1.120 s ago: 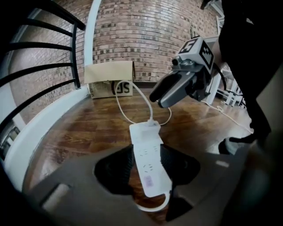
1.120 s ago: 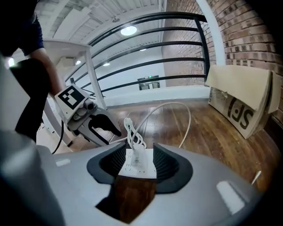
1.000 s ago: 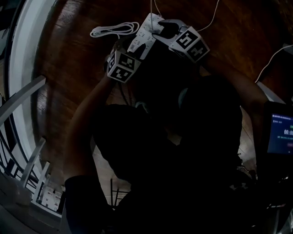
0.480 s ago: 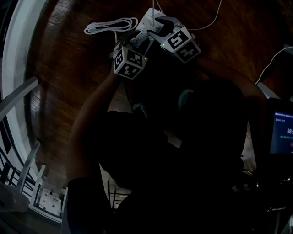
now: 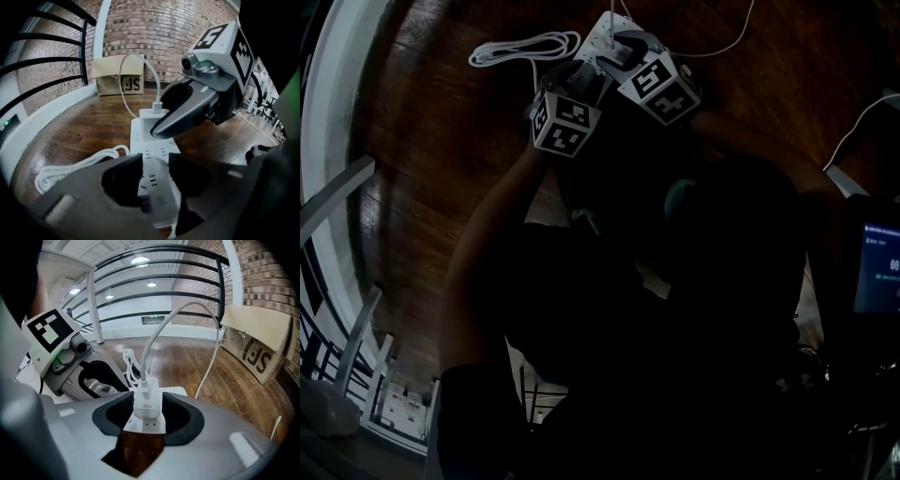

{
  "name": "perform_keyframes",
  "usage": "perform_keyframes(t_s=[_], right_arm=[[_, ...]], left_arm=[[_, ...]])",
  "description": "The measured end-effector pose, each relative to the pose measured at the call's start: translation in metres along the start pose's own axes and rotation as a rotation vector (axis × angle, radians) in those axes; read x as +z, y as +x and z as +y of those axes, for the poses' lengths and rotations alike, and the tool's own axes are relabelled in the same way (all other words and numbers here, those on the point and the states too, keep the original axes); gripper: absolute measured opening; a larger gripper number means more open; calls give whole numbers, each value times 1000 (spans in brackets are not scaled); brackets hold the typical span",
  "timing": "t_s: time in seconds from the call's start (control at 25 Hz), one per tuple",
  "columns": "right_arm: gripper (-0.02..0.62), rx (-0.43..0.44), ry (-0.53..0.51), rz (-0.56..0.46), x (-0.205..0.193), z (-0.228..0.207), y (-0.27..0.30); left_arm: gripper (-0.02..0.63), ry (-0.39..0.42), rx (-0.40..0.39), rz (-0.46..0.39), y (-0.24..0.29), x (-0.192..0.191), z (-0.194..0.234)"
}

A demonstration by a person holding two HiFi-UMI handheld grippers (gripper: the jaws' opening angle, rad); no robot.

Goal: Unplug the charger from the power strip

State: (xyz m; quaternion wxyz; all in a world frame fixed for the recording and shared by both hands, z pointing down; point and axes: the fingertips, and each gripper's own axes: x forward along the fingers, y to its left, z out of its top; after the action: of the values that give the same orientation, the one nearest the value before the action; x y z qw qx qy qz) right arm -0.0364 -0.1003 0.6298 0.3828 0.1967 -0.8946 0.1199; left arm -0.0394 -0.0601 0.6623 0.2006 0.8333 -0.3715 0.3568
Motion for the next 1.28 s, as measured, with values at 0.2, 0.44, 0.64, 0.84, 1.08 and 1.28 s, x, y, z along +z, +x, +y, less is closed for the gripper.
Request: perform_keyframes(t_s=[0.2, 0.44, 0.64, 0.84, 1.08, 1.28], right_arm=[[189, -12, 30, 4, -9, -2, 2], [183, -29, -1, -16, -3, -1, 2], [156, -44, 1, -20, -2, -3, 0], [146, -43, -24, -13, -4, -1, 2], [143, -54, -31, -4, -6, 1, 4], [143, -63, -23, 22, -6, 0, 1]], left_arm=[[176, -24, 20, -25, 1, -2, 0], [172, -43, 48, 0, 1, -4, 0], [167, -45, 60, 1, 0, -2, -1], [167, -47, 64, 1, 0, -5, -1], [164, -52, 77, 17, 1, -8, 0], [166, -41, 67, 30, 2, -7, -3]])
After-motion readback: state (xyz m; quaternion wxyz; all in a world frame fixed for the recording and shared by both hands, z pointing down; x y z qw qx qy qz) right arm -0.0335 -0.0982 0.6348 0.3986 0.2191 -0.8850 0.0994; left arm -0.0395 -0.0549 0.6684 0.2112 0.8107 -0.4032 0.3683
